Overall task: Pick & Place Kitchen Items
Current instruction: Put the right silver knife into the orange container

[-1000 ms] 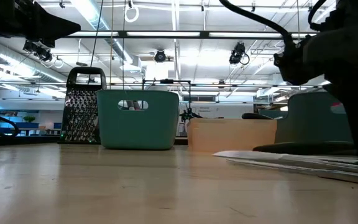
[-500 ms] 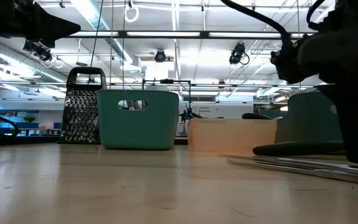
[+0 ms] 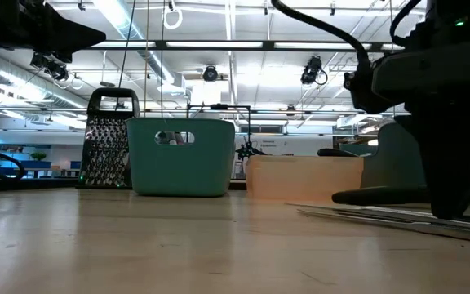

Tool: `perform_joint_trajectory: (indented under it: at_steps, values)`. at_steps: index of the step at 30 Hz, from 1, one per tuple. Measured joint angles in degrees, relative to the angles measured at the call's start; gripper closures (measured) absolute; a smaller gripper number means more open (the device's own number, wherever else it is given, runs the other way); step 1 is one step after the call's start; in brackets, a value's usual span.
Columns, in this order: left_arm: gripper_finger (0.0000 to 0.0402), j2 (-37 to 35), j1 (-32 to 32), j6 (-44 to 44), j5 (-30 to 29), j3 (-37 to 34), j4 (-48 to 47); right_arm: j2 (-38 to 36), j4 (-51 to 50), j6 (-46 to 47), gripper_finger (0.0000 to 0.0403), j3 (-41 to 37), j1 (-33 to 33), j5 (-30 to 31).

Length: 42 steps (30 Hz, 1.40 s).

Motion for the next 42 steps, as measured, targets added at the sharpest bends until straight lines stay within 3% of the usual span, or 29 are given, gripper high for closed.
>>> perform_joint_trajectory:
  at_steps: [10, 18, 21, 29, 34, 42]
  values:
    - [0.0383, 0.0, 0.0, -0.5, 0.0, 0.0, 0.0, 0.5, -0.9, -8.6, 0.0272, -0.1, -0.3, 1.6]
    - [0.0383, 0.0, 0.0, -2.3, 0.0, 0.0, 0.0, 1.1, -2.0, -23.9, 0.0312, -0.1, -1.2, 9.1]
    - [0.0383, 0.0, 0.0, -3.4, 0.3, 0.0, 0.0, 1.8, -1.3, -30.3, 0.0329, 0.0, -2.4, 9.4]
    - [0.0383, 0.4, 0.0, -7.7, 11.9, 0.0, 0.0, 3.5, 0.6, -42.3, 0.0352, 0.1, -6.2, 10.8]
    - [0.0383, 6.7, 0.0, -10.9, 14.8, 0.0, 0.4, 3.6, 2.0, -48.1, 0.0350, 0.0, -7.2, 13.6]
    - [0.0384, 29.2, 0.0, -13.2, 15.3, 0.0, 11.6, 3.7, 3.5, -51.6, 0.0352, -0.1, -7.7, 15.7]
